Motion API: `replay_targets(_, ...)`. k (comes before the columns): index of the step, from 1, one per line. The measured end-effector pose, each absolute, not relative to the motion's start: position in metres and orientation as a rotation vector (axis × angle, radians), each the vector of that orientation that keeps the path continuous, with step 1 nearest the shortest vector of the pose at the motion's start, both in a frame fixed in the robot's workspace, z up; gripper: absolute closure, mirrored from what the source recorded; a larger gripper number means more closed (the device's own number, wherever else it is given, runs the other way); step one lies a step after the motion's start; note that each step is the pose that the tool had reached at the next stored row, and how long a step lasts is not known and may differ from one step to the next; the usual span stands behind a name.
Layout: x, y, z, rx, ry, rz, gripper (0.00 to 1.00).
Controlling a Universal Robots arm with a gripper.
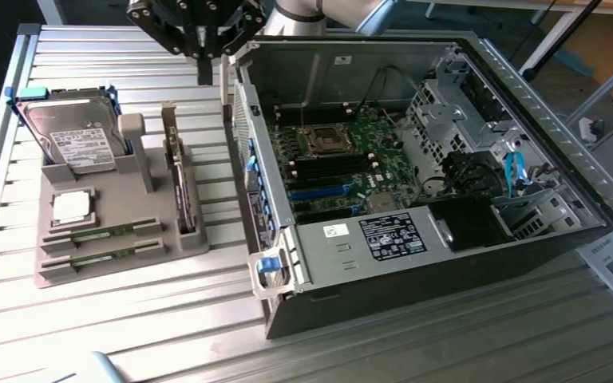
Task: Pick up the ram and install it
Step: 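Reach for the ram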
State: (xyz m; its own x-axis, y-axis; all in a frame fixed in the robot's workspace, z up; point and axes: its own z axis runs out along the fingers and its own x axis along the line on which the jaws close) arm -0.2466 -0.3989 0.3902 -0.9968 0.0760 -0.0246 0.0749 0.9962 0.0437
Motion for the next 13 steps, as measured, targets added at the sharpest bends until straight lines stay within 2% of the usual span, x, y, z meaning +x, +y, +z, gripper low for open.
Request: replay_targets(13,-0.340,-0.399,0.386,0.118,3.113,0.067,0.89)
